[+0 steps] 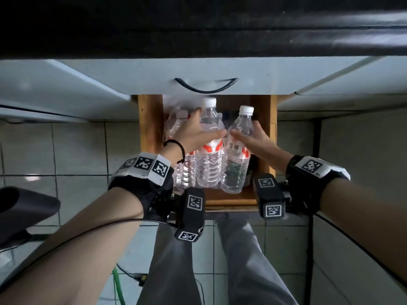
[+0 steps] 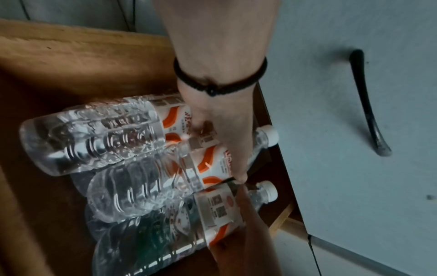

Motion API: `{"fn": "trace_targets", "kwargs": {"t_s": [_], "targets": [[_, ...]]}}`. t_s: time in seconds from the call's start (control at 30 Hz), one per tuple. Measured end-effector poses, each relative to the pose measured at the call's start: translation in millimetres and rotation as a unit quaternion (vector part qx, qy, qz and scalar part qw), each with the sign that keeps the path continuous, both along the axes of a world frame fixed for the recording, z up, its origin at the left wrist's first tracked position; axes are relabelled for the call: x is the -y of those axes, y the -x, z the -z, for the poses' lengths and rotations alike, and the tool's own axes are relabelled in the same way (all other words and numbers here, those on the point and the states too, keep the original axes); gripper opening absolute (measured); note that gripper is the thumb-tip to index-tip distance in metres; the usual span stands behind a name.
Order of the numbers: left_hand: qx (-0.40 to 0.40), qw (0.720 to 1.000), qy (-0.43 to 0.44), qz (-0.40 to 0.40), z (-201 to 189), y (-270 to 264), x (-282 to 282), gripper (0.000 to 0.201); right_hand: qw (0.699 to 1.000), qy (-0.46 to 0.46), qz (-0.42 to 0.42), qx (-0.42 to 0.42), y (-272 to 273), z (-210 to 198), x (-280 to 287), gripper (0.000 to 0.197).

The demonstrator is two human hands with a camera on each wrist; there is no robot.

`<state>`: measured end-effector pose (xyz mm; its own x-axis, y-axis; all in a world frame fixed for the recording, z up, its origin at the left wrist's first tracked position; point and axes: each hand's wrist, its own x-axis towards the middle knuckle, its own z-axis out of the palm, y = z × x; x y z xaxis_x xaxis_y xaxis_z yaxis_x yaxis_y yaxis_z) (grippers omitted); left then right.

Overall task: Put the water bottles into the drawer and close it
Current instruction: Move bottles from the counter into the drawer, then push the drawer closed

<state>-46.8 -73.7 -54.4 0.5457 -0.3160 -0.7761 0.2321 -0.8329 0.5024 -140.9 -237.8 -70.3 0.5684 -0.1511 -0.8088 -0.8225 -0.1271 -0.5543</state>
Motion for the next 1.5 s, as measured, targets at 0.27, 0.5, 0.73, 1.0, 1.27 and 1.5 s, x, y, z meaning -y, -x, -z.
{"fn": "trace_targets", "kwargs": {"t_s": [0.27,0.5,0.73,1.0,1.27,1.5], "targets": [[0.118,0.964,-0.141,0.193,10.8,-4.3,5.4,0.098,0.989,0.084,-0.109,-0.052,-13.8,18.7,-20.1,0.083],[0.217,0.929,-0.178,0.240,40.2,20.7,-4.1,0.095,0.992,0.071,-0.102,-0.032,-8.3,23.0,-20.4,0.068],[0.200,0.926,-0.158,0.279,34.2,23.7,-15.4,0.084,0.997,0.022,-0.034,-0.066,3.1,8.6,-17.7,0.091],[0.190,0.968,-0.027,0.159,-11.6,19.8,-66.1,0.044,0.997,0.007,-0.032,-0.071,19.0,-36.7,-14.1,0.040],[0.198,0.974,-0.094,-0.061,-27.0,55.0,-142.2,0.032,0.984,0.163,0.057,-0.049,53.6,-59.1,3.6,0.033],[-0.084,0.951,-0.135,-0.264,-32.0,92.9,-153.1,0.045,0.967,0.182,0.036,-0.174,107.8,-45.5,-14.4,0.044]]}}
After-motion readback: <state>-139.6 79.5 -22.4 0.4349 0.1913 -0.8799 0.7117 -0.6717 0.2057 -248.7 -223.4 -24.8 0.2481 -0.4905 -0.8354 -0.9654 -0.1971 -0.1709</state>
